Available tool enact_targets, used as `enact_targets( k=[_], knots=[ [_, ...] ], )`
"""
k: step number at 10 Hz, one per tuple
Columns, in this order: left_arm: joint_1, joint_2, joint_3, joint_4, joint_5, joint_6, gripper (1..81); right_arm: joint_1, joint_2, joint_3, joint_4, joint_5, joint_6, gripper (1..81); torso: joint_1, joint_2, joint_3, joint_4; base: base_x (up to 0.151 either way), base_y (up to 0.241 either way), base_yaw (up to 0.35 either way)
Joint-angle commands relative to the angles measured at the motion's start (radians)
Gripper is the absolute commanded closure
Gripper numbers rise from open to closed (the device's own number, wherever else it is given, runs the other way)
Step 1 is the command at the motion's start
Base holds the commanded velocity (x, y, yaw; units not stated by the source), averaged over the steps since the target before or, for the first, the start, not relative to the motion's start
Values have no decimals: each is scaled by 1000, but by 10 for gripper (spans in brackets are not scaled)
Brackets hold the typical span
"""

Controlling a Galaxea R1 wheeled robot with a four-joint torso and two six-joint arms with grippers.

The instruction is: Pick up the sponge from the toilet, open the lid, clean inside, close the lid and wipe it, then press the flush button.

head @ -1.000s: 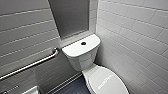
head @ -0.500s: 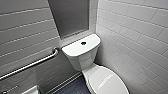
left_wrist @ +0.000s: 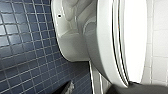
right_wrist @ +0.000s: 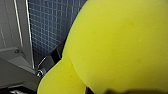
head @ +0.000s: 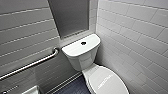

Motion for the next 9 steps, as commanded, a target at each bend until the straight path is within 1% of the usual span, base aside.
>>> enact_targets(
  k=[1, 2, 3, 5, 7, 9],
  knots=[
    [-108, 14, 22, -4, 43, -17, 10, -6, -21, 5, -34, -39, -1, 811, 0, 0, -36, 0, 0, 0, 0],
    [-112, 31, 17, -4, 30, -29, 10, -6, -21, 5, -32, -38, -1, 811, 0, 0, -41, 0, 0, 0, 0],
    [-131, 47, 19, -3, 29, -40, 10, -6, -18, 4, -32, -38, -1, 811, 0, 0, -11, 0, 0, 0, 0],
    [-169, 81, 17, -4, 30, -63, 10, 0, -4, -10, -32, -38, -1, 811, 0, 0, -30, 0, 0, 0, 0],
    [-191, 109, 0, -4, 32, -79, 10, 2, 0, -12, -30, -38, 1, 811, 1, 0, -32, 0, 0, 0, 0],
    [-198, 162, -55, -4, 32, -80, 10, 2, 2, -18, -30, -38, 2, 811, 1, 0, -32, 0, 0, 0, 0]
  ],
)
